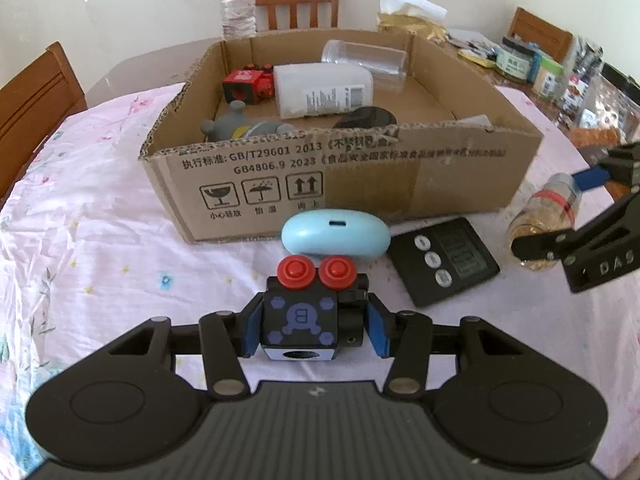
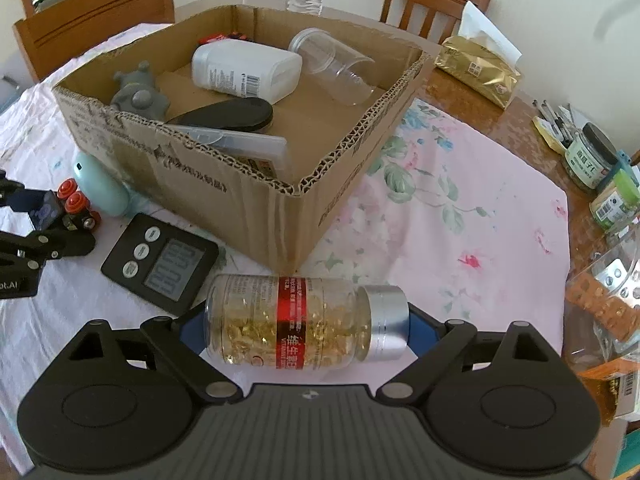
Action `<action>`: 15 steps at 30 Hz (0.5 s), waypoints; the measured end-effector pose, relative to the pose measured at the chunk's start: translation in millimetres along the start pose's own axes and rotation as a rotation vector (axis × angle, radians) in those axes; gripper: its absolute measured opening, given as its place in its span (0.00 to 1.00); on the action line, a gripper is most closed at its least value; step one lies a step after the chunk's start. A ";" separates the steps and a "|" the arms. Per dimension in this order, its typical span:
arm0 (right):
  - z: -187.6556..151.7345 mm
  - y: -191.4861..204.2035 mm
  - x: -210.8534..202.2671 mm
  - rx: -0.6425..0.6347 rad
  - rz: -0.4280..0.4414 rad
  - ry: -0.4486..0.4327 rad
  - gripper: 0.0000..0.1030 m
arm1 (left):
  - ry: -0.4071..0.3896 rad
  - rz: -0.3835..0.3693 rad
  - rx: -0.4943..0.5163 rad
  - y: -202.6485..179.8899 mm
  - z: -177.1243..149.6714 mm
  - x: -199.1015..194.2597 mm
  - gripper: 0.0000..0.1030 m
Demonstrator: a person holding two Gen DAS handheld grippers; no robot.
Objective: Organize rigid objects
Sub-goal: 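Carry the capsule bottle into the box and open the right tool while the left tool holds the cube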
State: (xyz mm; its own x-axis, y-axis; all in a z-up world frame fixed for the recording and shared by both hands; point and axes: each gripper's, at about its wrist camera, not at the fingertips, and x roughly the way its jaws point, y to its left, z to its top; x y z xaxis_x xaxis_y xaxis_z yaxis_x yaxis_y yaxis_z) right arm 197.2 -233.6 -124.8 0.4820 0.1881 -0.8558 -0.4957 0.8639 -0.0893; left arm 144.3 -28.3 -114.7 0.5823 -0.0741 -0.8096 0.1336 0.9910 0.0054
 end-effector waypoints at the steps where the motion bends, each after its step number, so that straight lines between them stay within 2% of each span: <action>1: -0.4 -1.0 -2.5 -0.003 0.009 0.004 0.93 | 0.009 -0.004 0.008 0.1 -0.8 -2.1 0.49; 7: 0.6 -7.4 -24.3 -0.015 0.060 0.000 0.93 | 0.063 -0.032 0.063 6.6 1.7 -19.0 0.48; 15: 23.6 -13.2 -62.7 -0.060 0.052 -0.076 0.93 | 0.054 -0.071 0.139 14.4 16.6 -43.6 0.48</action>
State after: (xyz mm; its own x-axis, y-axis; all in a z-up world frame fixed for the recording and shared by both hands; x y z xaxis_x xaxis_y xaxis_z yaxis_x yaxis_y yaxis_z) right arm 190.6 -245.8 -57.9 0.5067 0.2691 -0.8190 -0.5631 0.8227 -0.0781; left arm 134.2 -12.6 -69.5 0.5240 -0.1341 -0.8411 0.2850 0.9582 0.0247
